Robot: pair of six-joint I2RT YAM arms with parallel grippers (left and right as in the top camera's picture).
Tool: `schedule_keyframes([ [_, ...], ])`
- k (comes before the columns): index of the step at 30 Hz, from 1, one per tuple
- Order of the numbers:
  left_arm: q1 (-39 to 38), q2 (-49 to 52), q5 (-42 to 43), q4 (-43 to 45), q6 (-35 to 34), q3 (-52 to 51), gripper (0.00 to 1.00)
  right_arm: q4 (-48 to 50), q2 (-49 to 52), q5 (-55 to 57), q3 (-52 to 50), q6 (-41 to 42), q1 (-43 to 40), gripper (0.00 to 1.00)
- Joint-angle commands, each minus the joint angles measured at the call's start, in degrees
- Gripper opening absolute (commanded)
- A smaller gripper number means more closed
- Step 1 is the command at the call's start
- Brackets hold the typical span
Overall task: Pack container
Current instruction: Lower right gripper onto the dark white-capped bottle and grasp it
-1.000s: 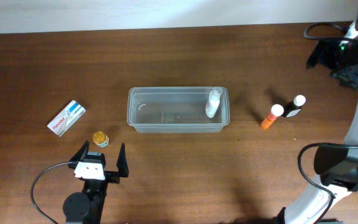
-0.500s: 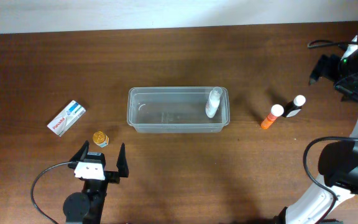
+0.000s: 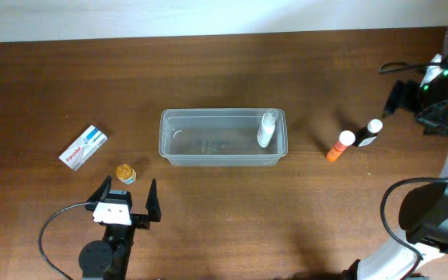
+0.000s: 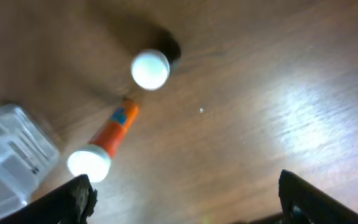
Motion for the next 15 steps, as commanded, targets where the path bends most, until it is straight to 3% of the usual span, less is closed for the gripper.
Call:
schedule_keyframes([
  [1,-0.17,-0.35,-0.42,0.13,0.61,-0.44,0.99,4.61,-0.46,0.24,-7.28,-1.62,0.35,0.88],
  [10,-0.17,-0.35,-0.42,0.13,0.61,-0.44,0.99,16.59,-0.39,-0.39,-16.46,-1.60,4.17,0.77],
  [15,-0.17,-0.35,-0.42,0.13,0.61,-0.42,1.00,21.73,-0.20,1.18,-17.75,9.16,5.81,0.70],
])
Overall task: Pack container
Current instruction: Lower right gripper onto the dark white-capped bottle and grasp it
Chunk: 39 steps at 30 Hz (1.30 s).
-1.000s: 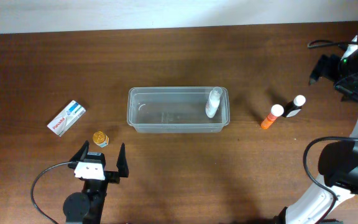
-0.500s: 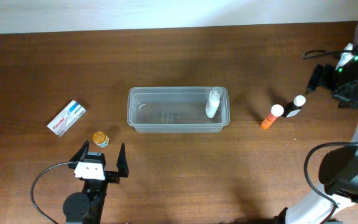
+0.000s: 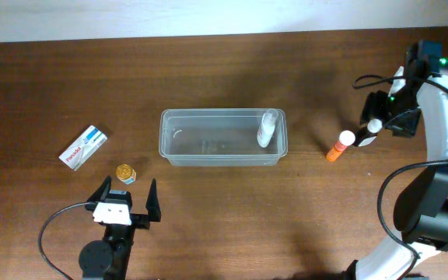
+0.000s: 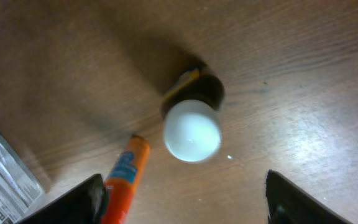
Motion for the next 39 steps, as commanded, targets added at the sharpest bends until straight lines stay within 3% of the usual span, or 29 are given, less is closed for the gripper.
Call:
schedule_keyframes([
  [1,-0.17,-0.35,-0.42,0.15,0.63,-0.42,1.00,2.03,-0.17,1.62,-0.46,8.98,0.92,0.70],
  [6,-0.17,-0.35,-0.42,0.13,0.66,-0.44,0.99,3.56,-0.13,5.35,-0.46,17.92,0.90,0.70],
  [11,-0.17,-0.35,-0.42,0.15,0.63,-0.44,0.99,3.39,-0.11,5.33,-0.96,20.55,0.90,0.70],
  [22,-0.17,-0.35,-0.42,0.13,0.63,-0.44,0.99,9.73,-0.09,5.33,-6.67,20.52,0.83,0.64],
  [29,-0.17,-0.35,-0.42,0.15,0.66,-0.44,1.00,12.35,0.00,5.33,-8.02,20.48,0.85,0.48],
  [39,-0.17,-0.35,-0.42,0.15,0.63,-0.44,0.99,11.69,0.00,5.31,-8.94,20.04,0.85,0.40],
])
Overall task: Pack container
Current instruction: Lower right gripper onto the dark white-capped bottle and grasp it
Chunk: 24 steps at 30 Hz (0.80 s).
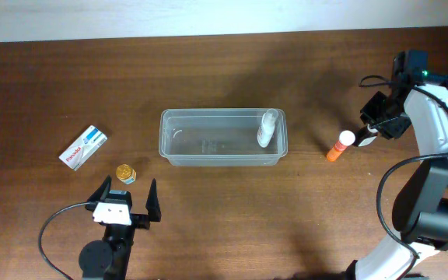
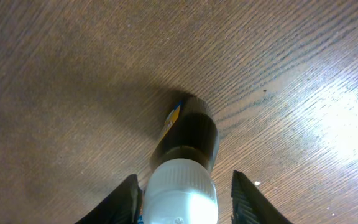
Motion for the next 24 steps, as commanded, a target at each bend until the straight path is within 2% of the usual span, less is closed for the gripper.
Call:
schedule_keyframes([
  [1,-0.17,-0.35,-0.42,0.15,0.63,-0.44,0.99,-1.03,0.00,0.94,-0.52,0.31,0.22,0.40],
  [6,-0.17,-0.35,-0.42,0.13,0.63,-0.44,0.99,-1.27,0.00,0.92,-0.52,0.33,0.22,0.39],
  [12,-0.17,-0.35,-0.42,0.13,0.63,-0.44,1.00,-1.20,0.00,0.92,-0.52,0.37,0.22,0.34],
  [18,-0.17,-0.35,-0.42,0.15,0.63,-0.44,0.99,0.76,0.00,0.87,-0.52,1.90,0.15,0.36],
  [19,-0.17,-0.35,-0.42,0.13,0.66,-0.44,0.99,1.18,0.02,0.79,-0.52,1.90,0.15,0.41],
  [24,-0.17,-0.35,-0.42,0.15,0.63,-0.42,0.99,1.77,0.24,0.76,-0.52,2.91,0.13,0.45],
])
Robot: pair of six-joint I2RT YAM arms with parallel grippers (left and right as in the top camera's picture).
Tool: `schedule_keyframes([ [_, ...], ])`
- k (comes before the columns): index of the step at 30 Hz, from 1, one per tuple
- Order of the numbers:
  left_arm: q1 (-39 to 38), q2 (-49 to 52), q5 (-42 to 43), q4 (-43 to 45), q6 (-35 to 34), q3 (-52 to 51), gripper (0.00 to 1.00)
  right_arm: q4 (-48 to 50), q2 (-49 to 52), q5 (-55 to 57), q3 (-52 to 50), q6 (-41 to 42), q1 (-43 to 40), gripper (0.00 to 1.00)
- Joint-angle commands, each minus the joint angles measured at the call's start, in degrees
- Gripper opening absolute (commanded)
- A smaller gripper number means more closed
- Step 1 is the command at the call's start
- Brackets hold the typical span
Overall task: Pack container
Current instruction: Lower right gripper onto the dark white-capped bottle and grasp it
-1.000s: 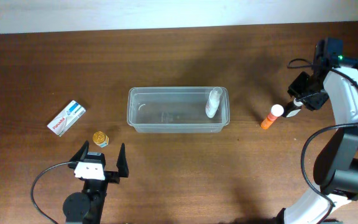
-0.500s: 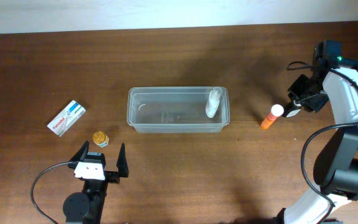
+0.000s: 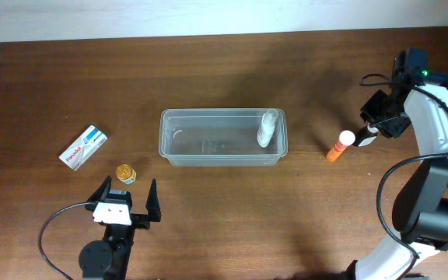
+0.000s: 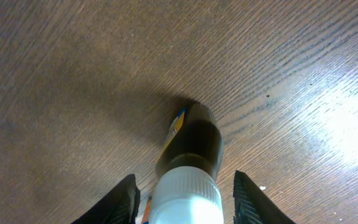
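Observation:
A clear plastic container (image 3: 222, 140) sits mid-table with a white bottle (image 3: 267, 127) lying in its right end. To its right stands a dark bottle (image 3: 366, 141) with a white cap, next to an orange tube (image 3: 339, 145). My right gripper (image 3: 373, 127) is over the dark bottle (image 4: 190, 146). In the right wrist view the gripper (image 4: 185, 200) is open, its fingers (image 4: 120, 202) on either side of the white cap (image 4: 185, 198) with a gap on each side. My left gripper (image 3: 127, 201) rests open near the front edge.
A small white, red and blue box (image 3: 83, 147) lies at the left, with a little amber jar (image 3: 125, 173) just in front of it, close to the left gripper. The right arm's cable (image 3: 379, 78) loops near the table's back right corner.
The right gripper has sunk a trifle closer around the dark bottle's cap. Its jaws are open as before. The left arm and the other objects have not moved.
My right gripper was open off to the right of the dark bottle and orange tube. Then it was above the dark bottle's cap. Then it was lower, with a finger on each side of the cap, as it is now.

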Motion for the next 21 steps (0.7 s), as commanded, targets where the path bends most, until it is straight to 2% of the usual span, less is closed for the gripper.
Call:
schedule_keyframes([
  [1,-0.17,-0.35,-0.42,0.11,0.66,-0.44,0.99,0.44,0.33,0.72,-0.48,1.84,0.09,0.46],
  [11,-0.17,-0.35,-0.42,0.13,0.63,-0.44,0.99,0.57,1.31,-2.10,-0.48,1.53,-1.40,0.45],
  [13,-0.17,-0.35,-0.42,0.13,0.63,-0.44,0.99,0.59,1.53,-2.12,-0.48,1.53,-1.40,0.38],
  [21,-0.17,-0.35,-0.42,0.13,0.63,-0.44,0.99,-0.22,1.81,-2.14,-0.48,-0.92,-1.33,0.24],
])
